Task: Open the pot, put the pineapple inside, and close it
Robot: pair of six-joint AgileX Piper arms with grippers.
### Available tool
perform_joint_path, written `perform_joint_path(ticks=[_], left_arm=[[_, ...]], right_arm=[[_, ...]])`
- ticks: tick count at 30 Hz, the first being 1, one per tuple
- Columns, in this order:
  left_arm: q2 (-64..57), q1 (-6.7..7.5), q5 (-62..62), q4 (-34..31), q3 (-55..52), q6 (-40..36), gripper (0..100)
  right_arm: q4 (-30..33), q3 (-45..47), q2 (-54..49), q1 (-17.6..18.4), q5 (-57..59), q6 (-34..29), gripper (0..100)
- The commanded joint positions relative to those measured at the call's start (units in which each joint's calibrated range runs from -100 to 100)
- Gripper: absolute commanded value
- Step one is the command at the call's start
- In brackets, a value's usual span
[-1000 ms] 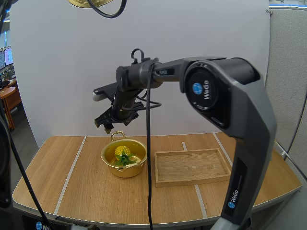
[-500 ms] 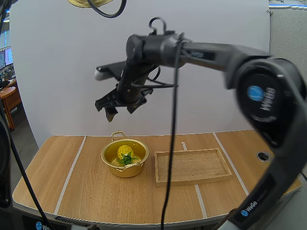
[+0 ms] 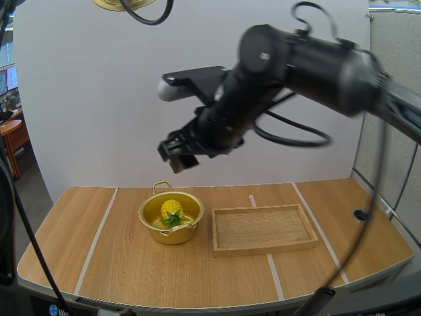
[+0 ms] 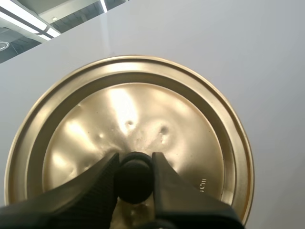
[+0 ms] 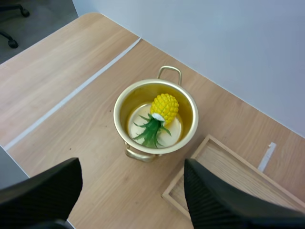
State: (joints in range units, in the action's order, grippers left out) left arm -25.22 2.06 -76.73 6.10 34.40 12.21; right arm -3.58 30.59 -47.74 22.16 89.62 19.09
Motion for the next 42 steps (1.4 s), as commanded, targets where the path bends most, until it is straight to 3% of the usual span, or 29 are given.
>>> perform_joint_path(ticks=[1, 7, 18, 35, 36, 37, 40, 42], left_arm=[[-0.19, 0.17, 1.90, -0.64, 0.34, -0.54, 0], [-0.19, 0.17, 1.90, -0.64, 0.34, -0.54, 0], [-0.19, 0.17, 1.90, -0.64, 0.34, -0.54, 0], [-0.19, 0.17, 1.90, -0.64, 0.34, -0.54, 0], [-0.19, 0.17, 1.90, -0.64, 0.34, -0.54, 0], [-0.19, 0.17, 1.90, -0.64, 0.34, -0.54, 0], [-0.19, 0.17, 1.90, -0.64, 0.34, -0.54, 0], [-0.19, 0.17, 1.90, -0.64, 0.34, -0.54, 0]], right_arm=[[1.34, 3.63, -5.59, -0.69, 1.52, 0.23, 100], [0.67, 11.67, -15.23, -3.34, 2.27, 0.23, 100], [0.89, 21.99, -24.71, -3.66, 4.08, 0.23, 100], [2.18, 27.99, -33.47, -3.66, 1.47, 0.62, 100], [2.18, 27.99, -33.47, -3.66, 1.47, 0.62, 93], [2.18, 27.99, -33.47, -3.66, 1.47, 0.62, 77], [1.79, 27.99, -33.47, -3.66, 1.47, 0.62, 6], [1.38, 27.99, -33.47, -3.66, 1.25, 0.62, 0]])
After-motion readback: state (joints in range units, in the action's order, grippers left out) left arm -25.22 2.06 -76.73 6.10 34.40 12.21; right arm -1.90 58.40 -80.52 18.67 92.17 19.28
